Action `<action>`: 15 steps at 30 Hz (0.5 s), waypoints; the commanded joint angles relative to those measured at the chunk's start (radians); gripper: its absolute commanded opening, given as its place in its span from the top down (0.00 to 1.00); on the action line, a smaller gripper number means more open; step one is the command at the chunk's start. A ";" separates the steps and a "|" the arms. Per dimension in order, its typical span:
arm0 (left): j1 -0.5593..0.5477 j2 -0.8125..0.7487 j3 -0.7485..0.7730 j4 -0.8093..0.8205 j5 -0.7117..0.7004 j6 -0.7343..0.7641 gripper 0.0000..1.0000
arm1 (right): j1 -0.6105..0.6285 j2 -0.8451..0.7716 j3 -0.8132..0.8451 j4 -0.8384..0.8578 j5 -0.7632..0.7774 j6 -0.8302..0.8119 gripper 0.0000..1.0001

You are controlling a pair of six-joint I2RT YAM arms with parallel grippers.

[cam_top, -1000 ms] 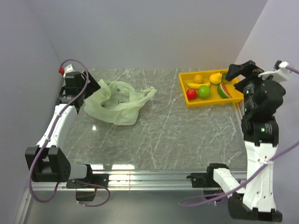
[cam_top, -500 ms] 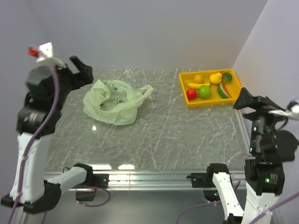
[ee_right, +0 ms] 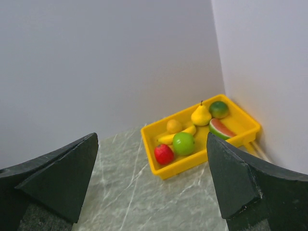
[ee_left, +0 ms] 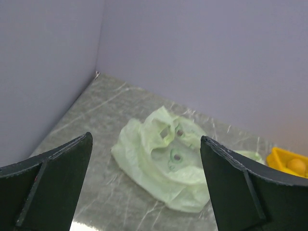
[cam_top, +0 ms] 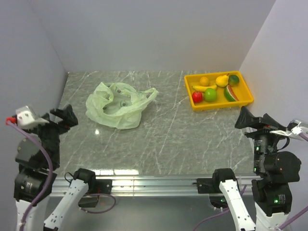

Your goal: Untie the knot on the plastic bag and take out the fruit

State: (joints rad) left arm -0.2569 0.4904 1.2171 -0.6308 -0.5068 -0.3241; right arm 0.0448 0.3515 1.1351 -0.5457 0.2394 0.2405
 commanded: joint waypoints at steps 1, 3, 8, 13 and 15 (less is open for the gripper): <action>-0.004 -0.108 -0.131 0.131 -0.014 -0.022 0.01 | 0.061 -0.011 -0.012 -0.011 0.026 0.014 0.00; -0.004 -0.115 -0.140 0.059 -0.015 -0.058 0.01 | 0.078 -0.043 -0.047 -0.002 0.024 0.019 0.00; -0.004 -0.050 -0.120 -0.061 0.008 -0.144 0.01 | 0.099 -0.089 -0.090 0.010 0.023 0.014 0.00; -0.004 -0.050 -0.120 -0.058 0.030 -0.173 0.01 | 0.107 -0.106 -0.127 0.018 0.018 0.010 0.00; -0.004 -0.056 -0.125 -0.038 0.046 -0.176 0.01 | 0.110 -0.105 -0.135 0.016 0.024 0.006 0.00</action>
State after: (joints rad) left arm -0.2569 0.4408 1.0767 -0.6941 -0.4923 -0.4698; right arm 0.1429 0.2501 1.0126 -0.5533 0.2478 0.2493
